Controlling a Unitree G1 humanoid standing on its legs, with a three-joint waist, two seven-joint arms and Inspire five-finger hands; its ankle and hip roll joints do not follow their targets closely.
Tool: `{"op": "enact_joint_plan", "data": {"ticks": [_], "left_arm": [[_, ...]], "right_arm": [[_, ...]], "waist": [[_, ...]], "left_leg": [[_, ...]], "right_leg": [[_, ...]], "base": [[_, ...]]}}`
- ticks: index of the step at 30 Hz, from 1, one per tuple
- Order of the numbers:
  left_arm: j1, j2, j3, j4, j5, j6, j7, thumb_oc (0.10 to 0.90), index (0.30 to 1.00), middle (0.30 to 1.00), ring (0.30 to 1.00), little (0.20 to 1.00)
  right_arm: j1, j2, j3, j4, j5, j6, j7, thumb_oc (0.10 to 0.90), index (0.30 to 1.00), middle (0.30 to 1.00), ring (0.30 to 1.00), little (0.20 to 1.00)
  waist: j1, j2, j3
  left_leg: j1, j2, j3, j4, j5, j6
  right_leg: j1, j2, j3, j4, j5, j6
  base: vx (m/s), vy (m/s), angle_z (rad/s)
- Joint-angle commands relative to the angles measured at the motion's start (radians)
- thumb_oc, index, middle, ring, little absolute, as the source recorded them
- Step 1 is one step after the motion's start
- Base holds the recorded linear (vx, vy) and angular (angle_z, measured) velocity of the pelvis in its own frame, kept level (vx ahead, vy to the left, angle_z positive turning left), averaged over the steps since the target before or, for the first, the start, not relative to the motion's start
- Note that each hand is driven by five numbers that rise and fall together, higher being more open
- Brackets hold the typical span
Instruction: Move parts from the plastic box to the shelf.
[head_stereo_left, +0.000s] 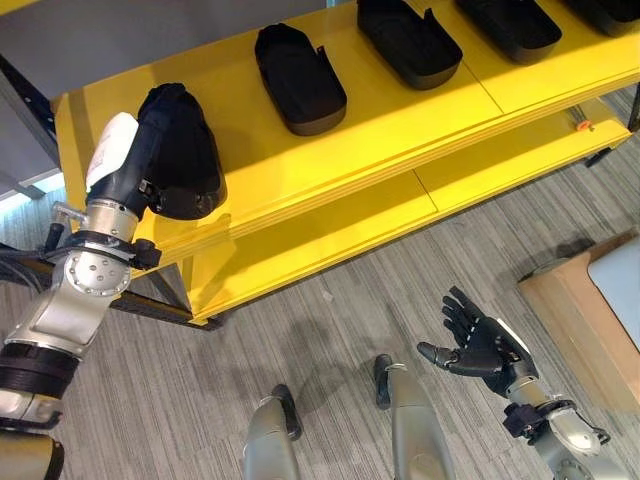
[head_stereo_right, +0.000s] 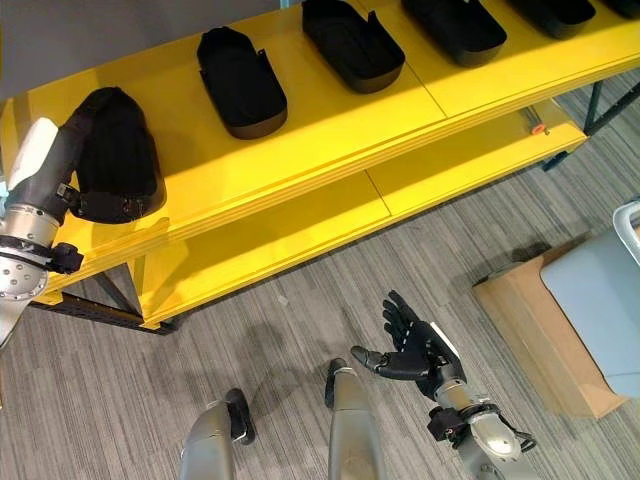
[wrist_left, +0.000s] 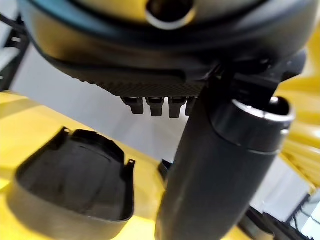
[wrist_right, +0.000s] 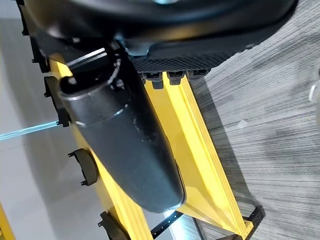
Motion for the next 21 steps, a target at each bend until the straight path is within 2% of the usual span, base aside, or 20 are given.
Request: {"op": "enact_joint_plan", "data": {"ticks": [1,8,14,21], "left_arm": [[-0.049,0.001,0.116,-0.065,0.01,-0.07,0.036,0.9,1.0,1.0,1.0,1.0],[0.144,-0.079,0.21,-0.197,0.031,-0.084,0.002,0.9,1.0,1.0,1.0,1.0],[0.277,-0.108,0.275,-0.311,0.006,-0.104,-0.03,0.9,1.0,1.0,1.0,1.0],[0.375,-0.123,0.292,-0.413,-0.009,-0.121,-0.069,0.9,1.0,1.0,1.0,1.0]], "right_arm": [[0.021,-0.039,-0.06,-0.096,-0.012,-0.086,0.015,0.9,1.0,1.0,1.0,1.0],[0.018,-0.031,-0.074,-0.102,-0.019,-0.086,0.012,0.9,1.0,1.0,1.0,1.0],[0.024,-0.033,-0.089,-0.118,-0.023,-0.088,0.008,0.9,1.0,1.0,1.0,1.0],[0.034,-0.037,-0.099,-0.127,-0.026,-0.094,0.006,0.9,1.0,1.0,1.0,1.0]], "waist": [[-0.003,0.023,-0.08],[0.007,0.02,-0.075],[0.014,0.021,-0.069],[0.019,0.022,-0.065]], "left_leg": [[-0.003,0.043,-0.047,-0.076,0.061,-0.011],[-0.007,0.041,-0.049,-0.072,0.058,-0.008],[-0.013,0.04,-0.053,-0.069,0.057,-0.006],[-0.017,0.038,-0.057,-0.07,0.057,-0.006]], "right_leg": [[0.069,-0.035,0.057,-0.111,-0.002,0.081],[0.063,-0.035,0.056,-0.106,-0.005,0.076],[0.059,-0.037,0.057,-0.101,-0.006,0.074],[0.053,-0.037,0.058,-0.095,-0.007,0.073]], "base": [[0.0,0.0,0.0],[0.0,0.0,0.0],[0.0,0.0,0.0],[0.0,0.0,0.0]]}}
